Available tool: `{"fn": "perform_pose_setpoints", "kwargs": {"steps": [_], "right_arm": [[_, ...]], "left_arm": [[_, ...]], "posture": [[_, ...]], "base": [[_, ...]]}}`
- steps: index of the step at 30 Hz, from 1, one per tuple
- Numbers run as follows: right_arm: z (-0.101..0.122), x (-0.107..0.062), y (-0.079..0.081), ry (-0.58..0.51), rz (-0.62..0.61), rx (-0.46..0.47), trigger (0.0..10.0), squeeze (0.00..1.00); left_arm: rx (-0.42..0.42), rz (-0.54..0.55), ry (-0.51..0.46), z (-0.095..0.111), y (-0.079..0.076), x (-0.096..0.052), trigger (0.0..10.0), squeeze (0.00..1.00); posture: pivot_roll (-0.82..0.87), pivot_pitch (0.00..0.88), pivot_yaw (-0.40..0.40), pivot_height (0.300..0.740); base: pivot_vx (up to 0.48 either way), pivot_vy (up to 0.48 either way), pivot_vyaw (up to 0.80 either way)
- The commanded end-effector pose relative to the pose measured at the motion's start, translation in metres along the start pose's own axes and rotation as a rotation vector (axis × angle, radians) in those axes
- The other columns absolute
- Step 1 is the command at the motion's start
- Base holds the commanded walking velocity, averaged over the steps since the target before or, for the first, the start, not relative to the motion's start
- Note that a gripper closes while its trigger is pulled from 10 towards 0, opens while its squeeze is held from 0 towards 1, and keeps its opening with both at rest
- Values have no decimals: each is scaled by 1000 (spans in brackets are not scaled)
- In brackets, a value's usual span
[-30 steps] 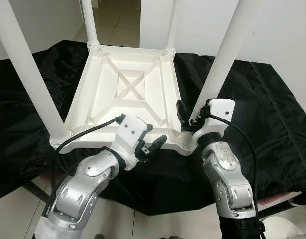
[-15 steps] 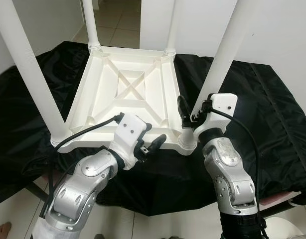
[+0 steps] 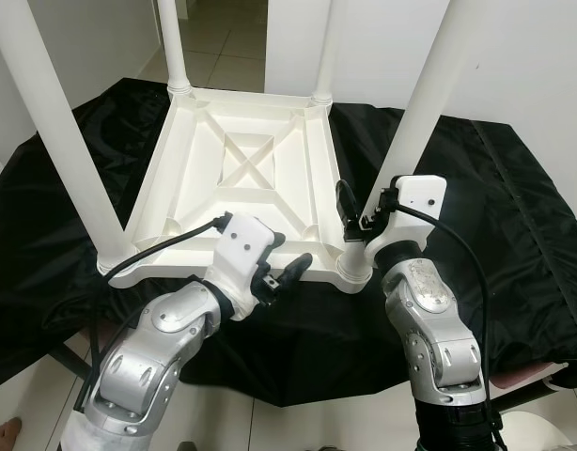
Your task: Building children table
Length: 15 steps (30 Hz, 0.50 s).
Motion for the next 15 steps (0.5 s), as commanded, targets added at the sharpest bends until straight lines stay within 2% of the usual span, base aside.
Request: {"fn": "perform_pose_setpoints", "kwargs": {"steps": [1, 3, 4, 5, 6, 9, 11, 15], "right_arm": [[5, 0, 1, -13, 3, -1, 10000, 0], [5, 0, 1, -13, 3, -1, 10000, 0], [5, 1, 0, -11, 0, -4, 10000, 0], [5, 1, 0, -11, 0, -4, 10000, 0], [5, 2, 0, -15, -2, -5, 10000, 0], [5, 2, -1, -17, -3, -7, 10000, 0], [4, 1, -2, -30, -4, -28, 10000, 0], [2, 1, -3, -29, -5, -35, 10000, 0]], "left_arm": [[-18, 1, 2, -6, 3, -5, 10000, 0], [-18, 1, 2, -6, 3, -5, 10000, 0], [-43, -95, 0, -8, -8, -15, 10000, 0], [-43, -95, 0, -8, -8, -15, 10000, 0], [-62, -160, 26, -14, -17, -22, 10000, 0], [-72, -215, 47, -20, -25, -28, 10000, 0], [-109, -287, 61, -25, -39, -34, 10000, 0], [-125, -309, 58, -25, -44, -35, 10000, 0]], "posture": [[49, 52, -73, 740], [49, 52, -73, 740], [54, 56, -80, 740], [54, 56, -80, 740], [58, 60, -82, 740], [58, 61, -84, 740], [60, 66, -88, 740], [57, 68, -89, 740]], "base": [[0, 0, 0], [0, 0, 0], [0, 0, 0], [0, 0, 0], [0, 0, 0], [0, 0, 0], [0, 0, 0], [0, 0, 0]]}}
Point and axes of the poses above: a point about 5 cm out from each wrist's last joint towards the gripper, its own x axis pointing out of the wrist towards the gripper, its own z axis along the axis of the wrist's last joint, y = z × x, the point moved 6 cm from there along x, pointing out of the wrist towards the gripper, and after that the axes turned 4 degrees about -x, right-handed, at the moved point
